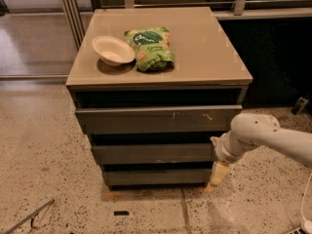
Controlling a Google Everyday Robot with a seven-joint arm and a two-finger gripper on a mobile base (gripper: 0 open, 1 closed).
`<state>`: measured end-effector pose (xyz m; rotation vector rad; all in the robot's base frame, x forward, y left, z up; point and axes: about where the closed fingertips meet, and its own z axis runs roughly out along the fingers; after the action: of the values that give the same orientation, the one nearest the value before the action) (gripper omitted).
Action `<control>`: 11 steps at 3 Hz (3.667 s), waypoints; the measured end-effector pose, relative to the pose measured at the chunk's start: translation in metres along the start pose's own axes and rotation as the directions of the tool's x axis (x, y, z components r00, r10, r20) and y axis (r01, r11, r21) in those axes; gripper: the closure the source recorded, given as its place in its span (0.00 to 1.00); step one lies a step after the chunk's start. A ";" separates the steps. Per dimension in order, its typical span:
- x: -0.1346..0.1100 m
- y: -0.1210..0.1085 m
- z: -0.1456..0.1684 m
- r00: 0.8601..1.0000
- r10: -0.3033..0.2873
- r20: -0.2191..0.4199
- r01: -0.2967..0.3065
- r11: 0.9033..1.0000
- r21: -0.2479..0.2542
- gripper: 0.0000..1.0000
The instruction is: Open bottom drawer
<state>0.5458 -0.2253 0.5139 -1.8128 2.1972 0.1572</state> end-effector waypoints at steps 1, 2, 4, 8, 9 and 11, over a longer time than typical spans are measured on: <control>0.034 -0.023 0.084 0.993 0.111 0.029 -0.108 0.991 -0.084 0.00; 0.034 -0.023 0.082 0.993 0.111 0.029 -0.108 0.991 -0.084 0.00; 0.030 -0.015 0.057 0.995 0.101 0.012 -0.099 0.991 -0.085 0.00; 0.046 0.029 0.165 0.968 0.149 0.203 -0.110 0.975 -0.195 0.00; 0.050 0.028 0.224 0.980 0.037 0.197 -0.007 0.989 -0.146 0.00; 0.054 0.035 0.238 0.978 0.024 0.205 0.003 0.991 -0.131 0.00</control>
Offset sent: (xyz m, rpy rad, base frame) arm 0.0250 -0.0120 -0.0564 0.0415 0.0635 -0.0544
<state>0.5385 -0.2057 0.2678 -1.7626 2.0939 0.4806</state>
